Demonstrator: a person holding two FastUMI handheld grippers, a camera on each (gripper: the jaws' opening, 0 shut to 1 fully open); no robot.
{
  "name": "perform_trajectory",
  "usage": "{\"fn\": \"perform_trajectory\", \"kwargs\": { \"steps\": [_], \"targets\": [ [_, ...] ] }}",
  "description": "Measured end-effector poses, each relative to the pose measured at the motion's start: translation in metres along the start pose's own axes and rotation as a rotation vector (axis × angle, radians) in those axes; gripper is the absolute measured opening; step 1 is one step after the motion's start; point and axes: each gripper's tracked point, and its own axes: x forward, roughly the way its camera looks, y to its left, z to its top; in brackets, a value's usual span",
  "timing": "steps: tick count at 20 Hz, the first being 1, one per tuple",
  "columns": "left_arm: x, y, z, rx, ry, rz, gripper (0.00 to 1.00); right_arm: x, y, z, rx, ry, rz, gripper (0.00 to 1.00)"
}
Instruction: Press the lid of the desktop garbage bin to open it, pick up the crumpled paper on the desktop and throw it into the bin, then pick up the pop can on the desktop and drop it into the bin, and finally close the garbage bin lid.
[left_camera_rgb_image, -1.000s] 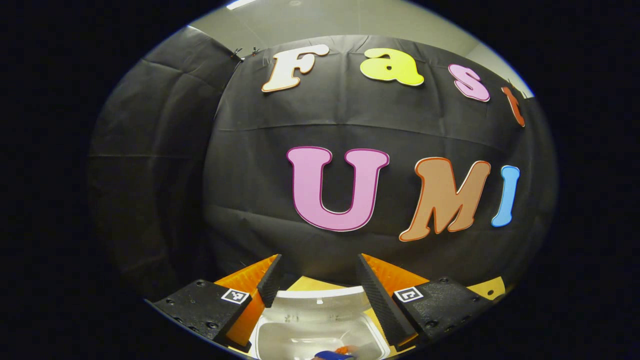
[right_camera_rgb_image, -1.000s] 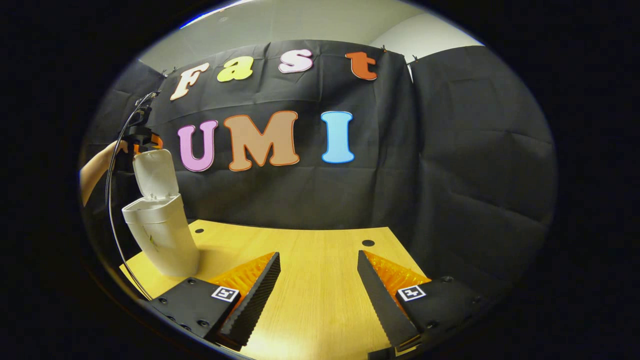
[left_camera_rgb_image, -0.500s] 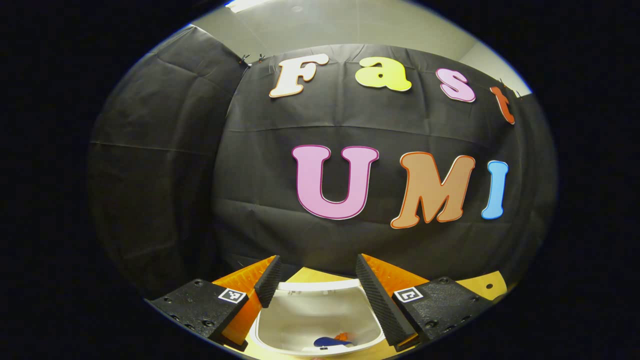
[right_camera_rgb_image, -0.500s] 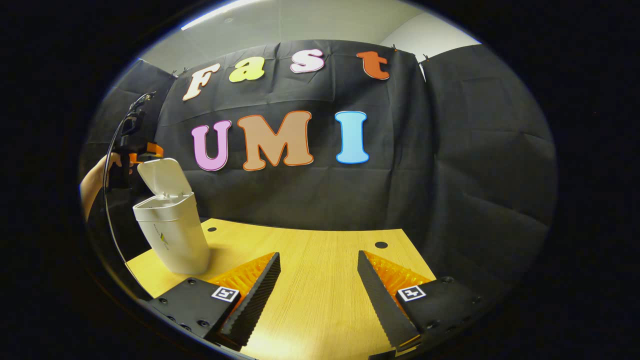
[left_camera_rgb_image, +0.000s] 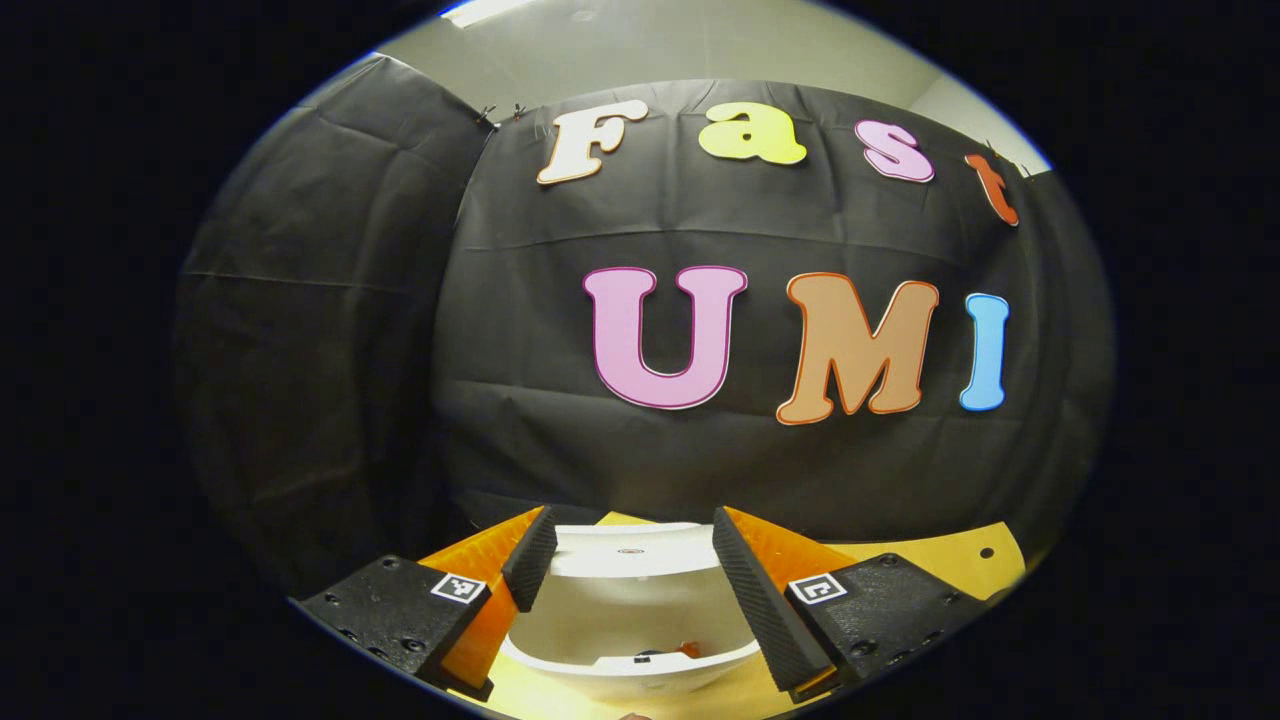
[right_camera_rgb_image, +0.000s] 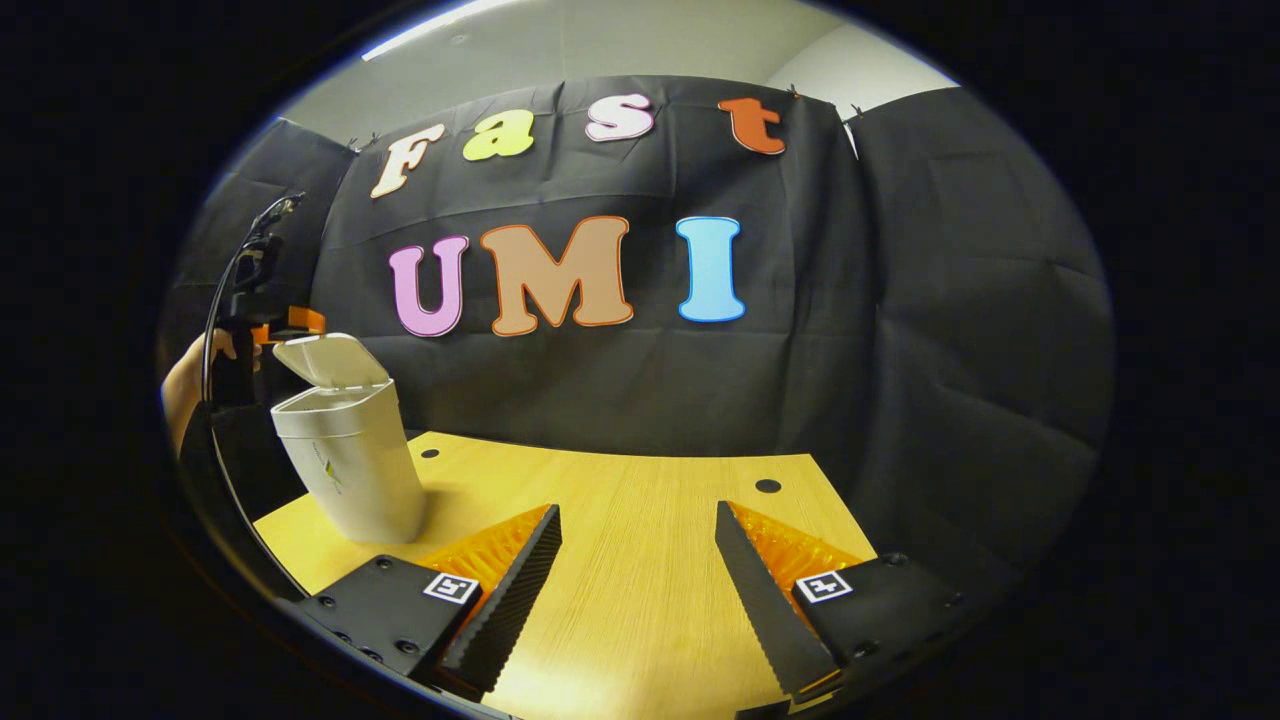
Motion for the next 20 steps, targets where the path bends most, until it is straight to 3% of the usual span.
{"fn": "perform_trajectory", "kwargs": {
  "steps": [8,18,19,20],
  "targets": [
    [-0.01,-0.004,-0.043,0.045,0.056,0.002,0.92,0.007,0.007,-0.003,-0.01,0.009,0.013,0.99],
    [-0.015,-0.008,-0.099,0.025,0.178,-0.027,0.94,0.014,0.009,-0.007,-0.021,0.027,0.01,0.99],
    [-0.014,-0.011,-0.097,0.042,0.162,-0.042,0.91,0.014,0.009,-0.008,-0.022,0.026,0.01,1.0],
    [-0.016,-0.013,-0.097,0.081,0.166,-0.048,0.94,0.015,0.01,-0.009,-0.021,0.025,0.012,1.0]
  ]
}}
